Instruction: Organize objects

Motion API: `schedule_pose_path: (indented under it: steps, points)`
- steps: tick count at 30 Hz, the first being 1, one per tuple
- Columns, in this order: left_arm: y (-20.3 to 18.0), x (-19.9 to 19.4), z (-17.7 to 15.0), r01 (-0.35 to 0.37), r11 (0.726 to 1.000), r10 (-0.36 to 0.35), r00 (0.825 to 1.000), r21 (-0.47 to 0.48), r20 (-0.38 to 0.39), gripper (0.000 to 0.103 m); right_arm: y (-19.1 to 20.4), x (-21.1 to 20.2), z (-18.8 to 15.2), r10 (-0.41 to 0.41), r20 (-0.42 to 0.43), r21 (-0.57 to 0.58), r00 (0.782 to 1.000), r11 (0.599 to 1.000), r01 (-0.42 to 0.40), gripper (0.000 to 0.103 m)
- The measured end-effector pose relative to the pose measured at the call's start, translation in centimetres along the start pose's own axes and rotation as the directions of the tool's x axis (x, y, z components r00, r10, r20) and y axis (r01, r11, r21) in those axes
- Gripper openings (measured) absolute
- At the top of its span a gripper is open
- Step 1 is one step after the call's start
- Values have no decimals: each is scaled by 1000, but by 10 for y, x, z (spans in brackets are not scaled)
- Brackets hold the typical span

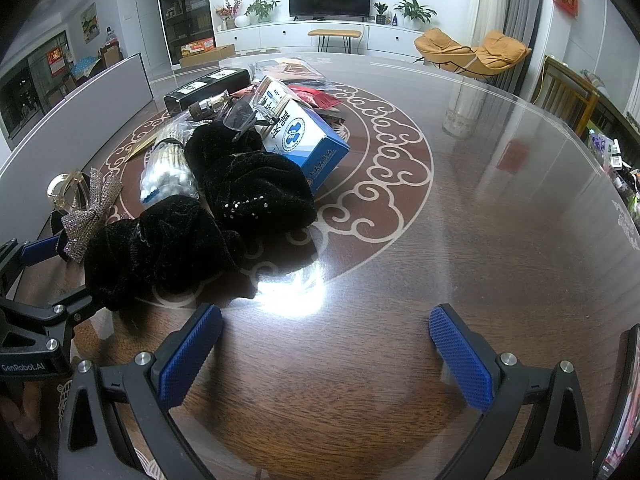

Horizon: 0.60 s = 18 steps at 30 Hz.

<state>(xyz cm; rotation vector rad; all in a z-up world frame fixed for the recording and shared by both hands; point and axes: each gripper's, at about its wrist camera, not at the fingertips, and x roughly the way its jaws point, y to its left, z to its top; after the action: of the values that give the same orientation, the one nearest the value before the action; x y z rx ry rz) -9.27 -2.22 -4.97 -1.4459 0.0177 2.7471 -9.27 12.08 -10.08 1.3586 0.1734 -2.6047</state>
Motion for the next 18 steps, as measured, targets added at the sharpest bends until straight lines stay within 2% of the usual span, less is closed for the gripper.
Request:
schedule_pose_path:
  steps: [18]
  points:
    - [0,1,0,0,1000,0,1000,-1,0,103,0,1,0,0,1,0,1000,1000,0,103]
